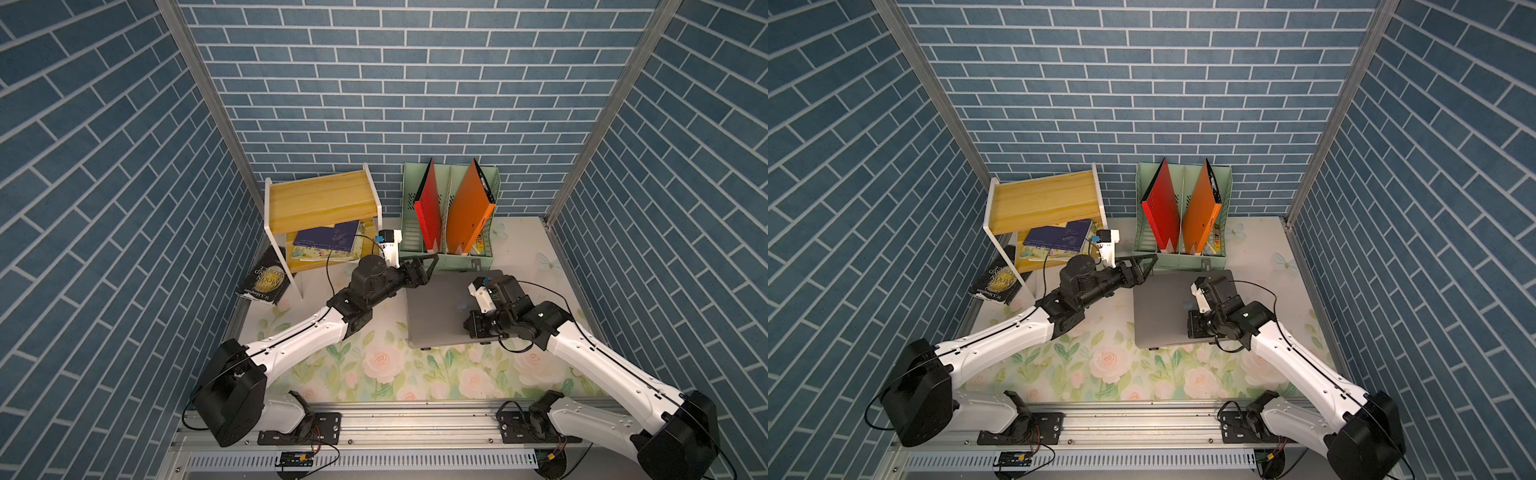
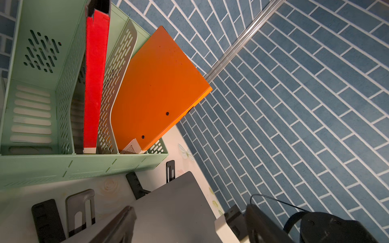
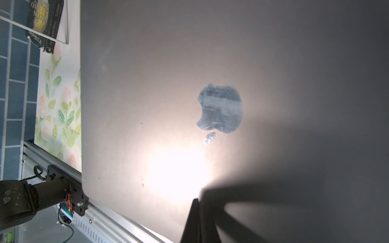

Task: Close the laptop lid and set it aside
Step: Close the lid of the laptop.

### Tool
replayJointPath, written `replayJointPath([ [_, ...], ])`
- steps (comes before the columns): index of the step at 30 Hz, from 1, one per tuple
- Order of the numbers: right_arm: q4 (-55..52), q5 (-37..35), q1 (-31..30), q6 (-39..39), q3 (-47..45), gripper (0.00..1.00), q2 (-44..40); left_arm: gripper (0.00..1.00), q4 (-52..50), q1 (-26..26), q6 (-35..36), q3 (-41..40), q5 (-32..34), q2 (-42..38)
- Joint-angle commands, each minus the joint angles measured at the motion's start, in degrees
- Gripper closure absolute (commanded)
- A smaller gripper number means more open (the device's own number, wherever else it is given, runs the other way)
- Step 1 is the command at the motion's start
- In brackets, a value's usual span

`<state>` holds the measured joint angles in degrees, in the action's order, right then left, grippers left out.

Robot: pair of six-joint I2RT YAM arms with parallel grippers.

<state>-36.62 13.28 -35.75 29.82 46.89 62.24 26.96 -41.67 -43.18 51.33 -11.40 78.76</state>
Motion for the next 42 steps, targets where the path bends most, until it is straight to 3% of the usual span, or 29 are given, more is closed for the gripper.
replayJointPath([
  [1,3.51,0.35,0.84,1.20,-2.81,1.00,1.08,0.14,-0.33,-0.20,0.11,-1.42,-0.42,0.11],
  [19,16.23,-0.33,6.92,-1.59,-9.50,0.97,7.04,0.12,-0.66,-0.19,1.87,-12.98,10.50,-8.31],
  [27,18.15,-0.01,9.05,-2.52,-10.94,0.95,8.19,0.10,-1.35,0.00,2.14,-18.05,18.96,-12.72],
  [34,19.07,0.30,10.21,-3.47,-11.42,0.93,8.31,0.09,-0.63,0.18,2.29,-21.86,19.77,-15.81],
  [38,19.97,-0.42,10.44,-4.65,-11.57,0.91,3.44,0.08,-0.74,0.17,2.58,-26.45,19.29,-19.24],
  [40,22.13,-1.07,10.43,-5.11,-12.25,0.85,-1.84,0.07,0.66,0.27,2.57,-29.05,18.01,-21.16],
  [42,25.89,-2.69,10.78,-4.43,-14.43,0.67,-9.33,0.05,3.74,0.40,2.54,-32.33,15.37,-22.90],
])
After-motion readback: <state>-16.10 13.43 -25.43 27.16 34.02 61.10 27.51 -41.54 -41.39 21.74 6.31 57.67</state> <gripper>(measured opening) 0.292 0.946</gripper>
